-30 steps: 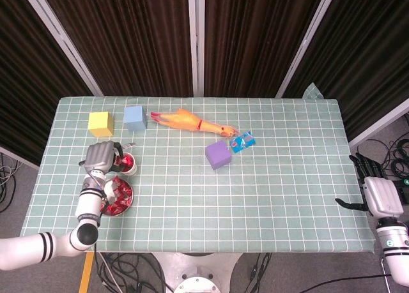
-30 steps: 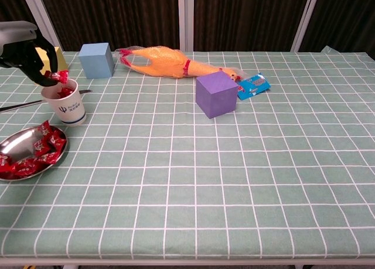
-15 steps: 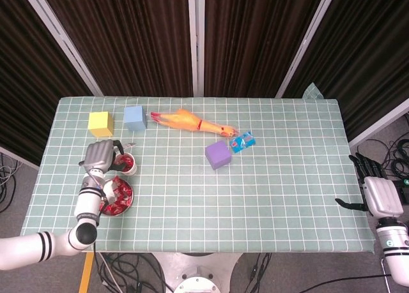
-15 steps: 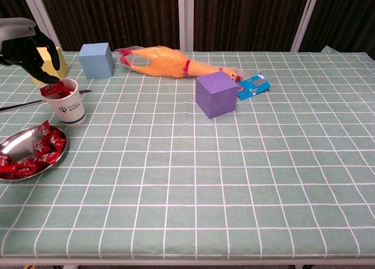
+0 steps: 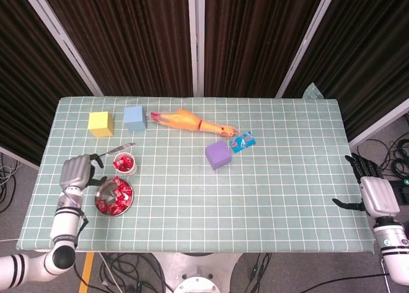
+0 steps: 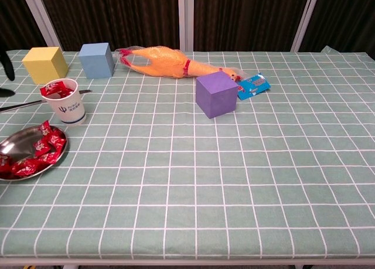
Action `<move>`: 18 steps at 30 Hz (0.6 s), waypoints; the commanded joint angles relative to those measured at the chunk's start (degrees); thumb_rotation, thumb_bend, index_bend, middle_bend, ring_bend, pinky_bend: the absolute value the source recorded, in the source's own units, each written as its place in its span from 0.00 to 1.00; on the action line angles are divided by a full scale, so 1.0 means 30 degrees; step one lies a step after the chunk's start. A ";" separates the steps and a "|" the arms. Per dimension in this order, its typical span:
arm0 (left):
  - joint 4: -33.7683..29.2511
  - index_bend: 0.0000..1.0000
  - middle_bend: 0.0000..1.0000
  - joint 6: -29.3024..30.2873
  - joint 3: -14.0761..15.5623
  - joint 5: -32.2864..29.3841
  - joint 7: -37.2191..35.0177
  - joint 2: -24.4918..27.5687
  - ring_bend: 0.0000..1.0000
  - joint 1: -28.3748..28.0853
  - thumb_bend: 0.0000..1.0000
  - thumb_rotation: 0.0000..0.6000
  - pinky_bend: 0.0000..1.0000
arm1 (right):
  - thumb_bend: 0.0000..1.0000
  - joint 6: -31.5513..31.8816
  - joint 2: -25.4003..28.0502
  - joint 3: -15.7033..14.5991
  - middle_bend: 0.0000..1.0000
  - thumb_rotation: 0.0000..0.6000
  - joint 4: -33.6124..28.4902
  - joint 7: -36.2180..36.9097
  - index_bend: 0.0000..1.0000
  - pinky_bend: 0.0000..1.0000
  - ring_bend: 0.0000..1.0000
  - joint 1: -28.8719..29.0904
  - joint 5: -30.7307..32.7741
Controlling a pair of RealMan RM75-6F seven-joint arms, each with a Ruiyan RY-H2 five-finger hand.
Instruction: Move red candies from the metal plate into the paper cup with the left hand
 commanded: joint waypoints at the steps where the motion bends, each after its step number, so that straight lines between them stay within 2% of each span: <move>1: 0.0359 0.56 1.00 -0.0053 0.0597 0.0424 -0.0562 -0.0111 1.00 0.0616 0.24 1.00 1.00 | 0.00 0.0112 -0.0024 -0.0029 0.00 0.86 -0.0074 -0.0024 0.00 0.00 0.00 -0.0011 -0.0130; 10: 0.0631 0.57 1.00 -0.0409 0.1096 0.0902 -0.0870 -0.0758 1.00 0.1274 0.24 1.00 1.00 | 0.00 0.0368 0.0108 -0.0066 0.00 0.85 -0.0325 -0.0143 0.00 0.00 0.00 -0.0145 -0.0164; 18: -0.0631 0.54 1.00 -0.0526 0.1393 -0.0265 0.0335 -0.0711 1.00 0.1289 0.20 1.00 1.00 | 0.00 0.0258 -0.0020 -0.0067 0.00 0.86 -0.0132 -0.0022 0.00 0.00 0.00 -0.0093 -0.0131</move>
